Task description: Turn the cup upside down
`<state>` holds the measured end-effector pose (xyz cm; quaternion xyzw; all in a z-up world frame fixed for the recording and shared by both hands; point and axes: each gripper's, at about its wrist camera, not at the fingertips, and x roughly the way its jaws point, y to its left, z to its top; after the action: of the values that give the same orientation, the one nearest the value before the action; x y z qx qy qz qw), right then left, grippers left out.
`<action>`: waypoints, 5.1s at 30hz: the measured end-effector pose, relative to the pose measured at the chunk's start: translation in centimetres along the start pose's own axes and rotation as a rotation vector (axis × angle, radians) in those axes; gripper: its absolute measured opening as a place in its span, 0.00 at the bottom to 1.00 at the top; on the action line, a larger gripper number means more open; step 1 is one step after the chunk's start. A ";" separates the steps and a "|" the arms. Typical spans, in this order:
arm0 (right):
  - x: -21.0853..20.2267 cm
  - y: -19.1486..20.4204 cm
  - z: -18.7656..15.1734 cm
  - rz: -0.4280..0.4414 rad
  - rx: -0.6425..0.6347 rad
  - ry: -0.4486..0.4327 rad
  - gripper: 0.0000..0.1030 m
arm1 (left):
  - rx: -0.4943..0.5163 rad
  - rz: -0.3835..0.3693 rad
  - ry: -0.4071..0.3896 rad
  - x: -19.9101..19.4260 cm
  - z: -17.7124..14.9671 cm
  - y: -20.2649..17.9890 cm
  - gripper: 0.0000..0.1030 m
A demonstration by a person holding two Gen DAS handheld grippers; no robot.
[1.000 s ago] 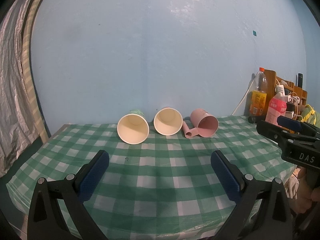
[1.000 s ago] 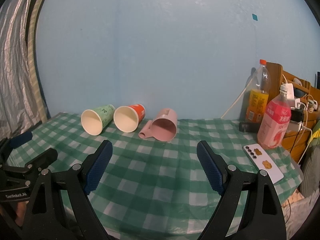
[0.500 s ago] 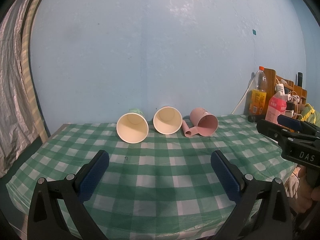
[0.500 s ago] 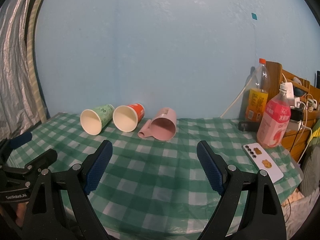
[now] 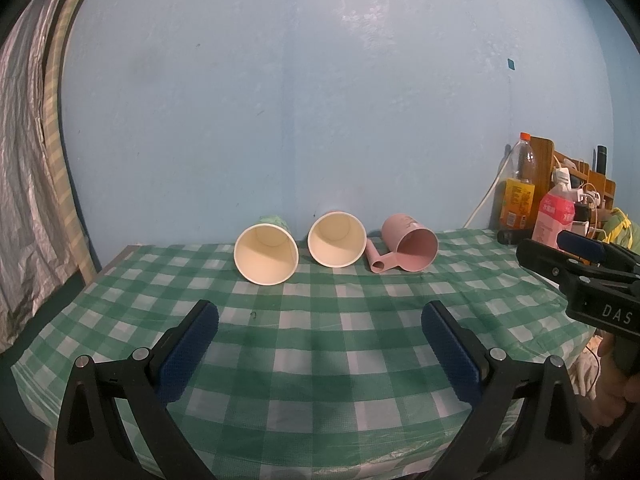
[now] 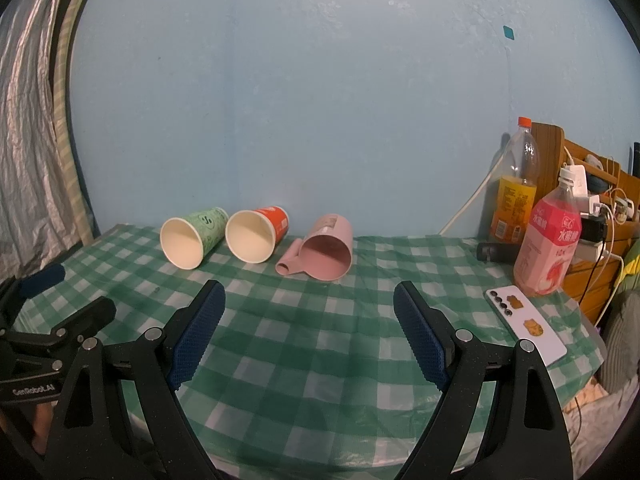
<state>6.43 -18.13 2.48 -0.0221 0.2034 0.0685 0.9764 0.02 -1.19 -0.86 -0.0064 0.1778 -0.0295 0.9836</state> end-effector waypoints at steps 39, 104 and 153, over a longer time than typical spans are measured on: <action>11.6 -11.0 10.0 0.212 0.263 0.379 0.83 | 0.141 -0.026 0.454 17.3 12.4 -9.6 1.00; 18.8 -16.9 4.2 0.300 0.472 0.531 0.83 | 0.287 -0.139 0.668 23.6 8.0 -16.4 0.73; 15.9 -5.1 1.1 0.527 0.433 0.656 0.83 | 0.144 -0.228 0.692 19.0 7.8 -1.8 0.80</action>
<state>22.04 -21.14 -2.85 0.2137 0.5093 0.2593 0.7923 20.39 -4.15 -0.17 0.0532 0.4956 -0.1520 0.8535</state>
